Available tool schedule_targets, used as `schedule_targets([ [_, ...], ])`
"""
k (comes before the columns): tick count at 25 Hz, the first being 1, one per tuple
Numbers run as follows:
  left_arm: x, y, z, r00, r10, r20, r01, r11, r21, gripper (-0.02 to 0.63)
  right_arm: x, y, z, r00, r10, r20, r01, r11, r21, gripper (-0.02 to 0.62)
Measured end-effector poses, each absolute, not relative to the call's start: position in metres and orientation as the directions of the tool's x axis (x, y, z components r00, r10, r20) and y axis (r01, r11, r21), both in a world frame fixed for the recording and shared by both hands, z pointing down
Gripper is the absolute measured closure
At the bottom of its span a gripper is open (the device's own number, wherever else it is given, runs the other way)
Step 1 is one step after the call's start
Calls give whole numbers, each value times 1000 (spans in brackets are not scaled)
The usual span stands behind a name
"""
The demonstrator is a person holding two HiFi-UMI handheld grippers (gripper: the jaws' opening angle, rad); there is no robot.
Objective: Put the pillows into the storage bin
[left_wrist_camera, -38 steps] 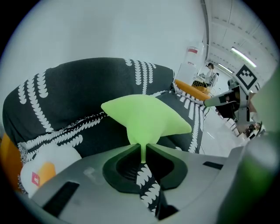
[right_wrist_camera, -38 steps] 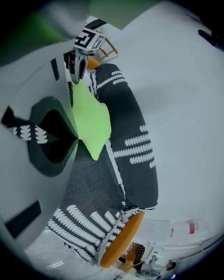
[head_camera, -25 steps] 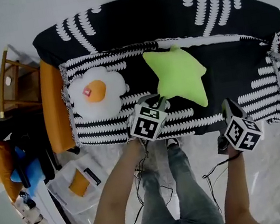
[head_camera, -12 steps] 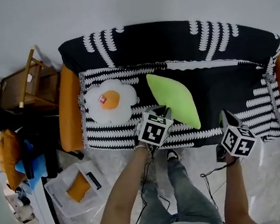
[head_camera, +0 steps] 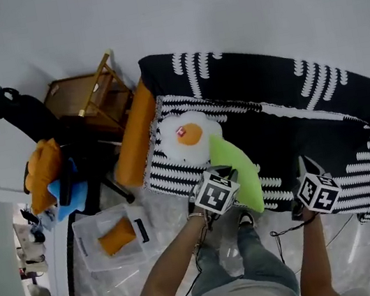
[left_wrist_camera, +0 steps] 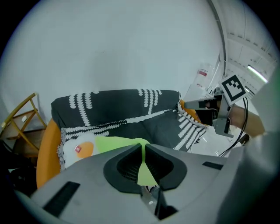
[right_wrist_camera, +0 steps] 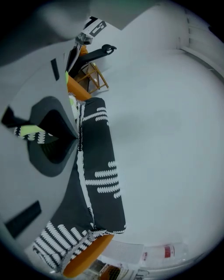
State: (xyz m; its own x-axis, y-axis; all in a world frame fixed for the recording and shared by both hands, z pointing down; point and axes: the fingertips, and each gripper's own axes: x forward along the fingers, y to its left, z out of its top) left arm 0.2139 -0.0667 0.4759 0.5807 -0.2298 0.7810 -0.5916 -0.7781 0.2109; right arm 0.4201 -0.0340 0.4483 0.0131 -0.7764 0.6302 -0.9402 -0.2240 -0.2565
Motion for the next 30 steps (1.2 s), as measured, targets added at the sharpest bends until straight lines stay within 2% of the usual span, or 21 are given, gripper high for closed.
schedule_targets([
  [10, 108, -48, 438, 526, -380, 761, -760, -612, 220, 575, 320, -80, 432, -187, -774, 604, -963, 23, -269, 594],
  [18, 21, -36, 423, 405, -521, 752, -895, -393, 210, 575, 241, -108, 429, -344, -708, 617, -938, 230, -259, 594],
  [25, -86, -3, 408, 276, -630, 726, -961, -186, 203, 575, 126, -124, 423, -474, -651, 593, -879, 393, -270, 594],
  [30, -182, 36, 401, 183, -665, 724, -970, -2, 244, 575, 16, -114, 417, -569, -569, 593, -808, 522, -275, 594],
])
